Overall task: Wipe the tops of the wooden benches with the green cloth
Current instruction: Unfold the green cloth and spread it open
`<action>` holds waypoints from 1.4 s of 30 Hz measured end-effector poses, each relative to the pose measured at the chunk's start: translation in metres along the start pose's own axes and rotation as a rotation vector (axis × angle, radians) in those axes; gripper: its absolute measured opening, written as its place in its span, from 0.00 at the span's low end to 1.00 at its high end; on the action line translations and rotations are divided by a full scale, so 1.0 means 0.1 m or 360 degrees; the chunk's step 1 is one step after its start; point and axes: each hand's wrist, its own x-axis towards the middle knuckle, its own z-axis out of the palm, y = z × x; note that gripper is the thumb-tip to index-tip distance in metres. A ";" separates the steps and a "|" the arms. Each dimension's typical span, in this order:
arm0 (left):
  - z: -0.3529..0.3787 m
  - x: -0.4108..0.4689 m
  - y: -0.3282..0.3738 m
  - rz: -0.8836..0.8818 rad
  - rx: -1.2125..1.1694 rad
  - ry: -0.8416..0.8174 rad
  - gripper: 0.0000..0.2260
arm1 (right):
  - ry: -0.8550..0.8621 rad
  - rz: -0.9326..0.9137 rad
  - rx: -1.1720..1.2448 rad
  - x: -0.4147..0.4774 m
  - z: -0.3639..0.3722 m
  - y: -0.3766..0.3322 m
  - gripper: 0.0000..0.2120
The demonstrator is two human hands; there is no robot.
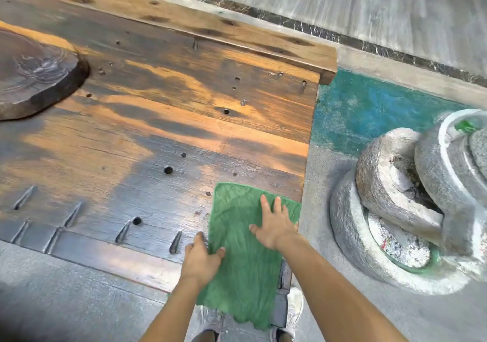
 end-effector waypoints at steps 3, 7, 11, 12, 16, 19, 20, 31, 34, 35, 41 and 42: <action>0.08 0.00 -0.03 -0.0109 -0.0135 -0.0022 0.23 | 0.0040 -0.0019 0.0050 0.16 -0.13 0.06 0.43; 0.21 -0.11 -0.01 -0.0128 -0.0380 -0.0161 0.15 | 0.0014 -0.0093 -0.0070 0.24 -0.21 0.27 0.40; 0.33 -0.31 0.21 -0.0137 -0.0533 -0.0290 0.10 | 0.0184 -0.0197 -0.0343 0.13 -0.23 0.49 0.36; 0.37 -0.35 0.30 -0.0134 -0.0540 -0.0296 0.08 | 0.0176 -0.0198 -0.0322 0.10 -0.23 0.57 0.33; 0.53 -0.46 0.66 -0.0180 -0.0427 -0.0327 0.08 | 0.0091 -0.0136 -0.0127 0.00 -0.37 0.96 0.10; 0.62 -0.50 0.86 -0.0149 -0.0008 -0.0369 0.24 | 0.0176 -0.0207 0.0163 -0.05 -0.61 1.17 0.08; 0.67 -0.53 0.96 -0.0133 0.0116 -0.0359 0.28 | 0.0190 -0.0254 0.0274 -0.07 -0.75 1.26 0.10; 1.09 -0.78 1.92 0.0161 0.0351 -0.0090 0.24 | 0.0293 -0.0984 0.0649 -0.79 -2.34 1.58 0.08; 1.09 -0.85 2.39 0.0402 0.0347 -0.0052 0.31 | 0.0257 -0.1088 0.0642 -1.03 -2.64 1.55 0.06; 1.06 -0.90 2.55 0.0479 0.0327 -0.0022 0.37 | 0.0244 -0.1112 0.0658 -1.10 -2.73 1.55 0.06; 0.85 -1.16 3.52 0.1406 0.0098 0.0246 0.37 | 0.0294 -0.1192 0.0618 -1.35 -3.35 1.66 0.04; 0.82 -1.19 3.67 0.1538 0.0136 0.0293 0.35 | 0.0315 -0.1199 0.0602 -1.36 -3.48 1.69 0.04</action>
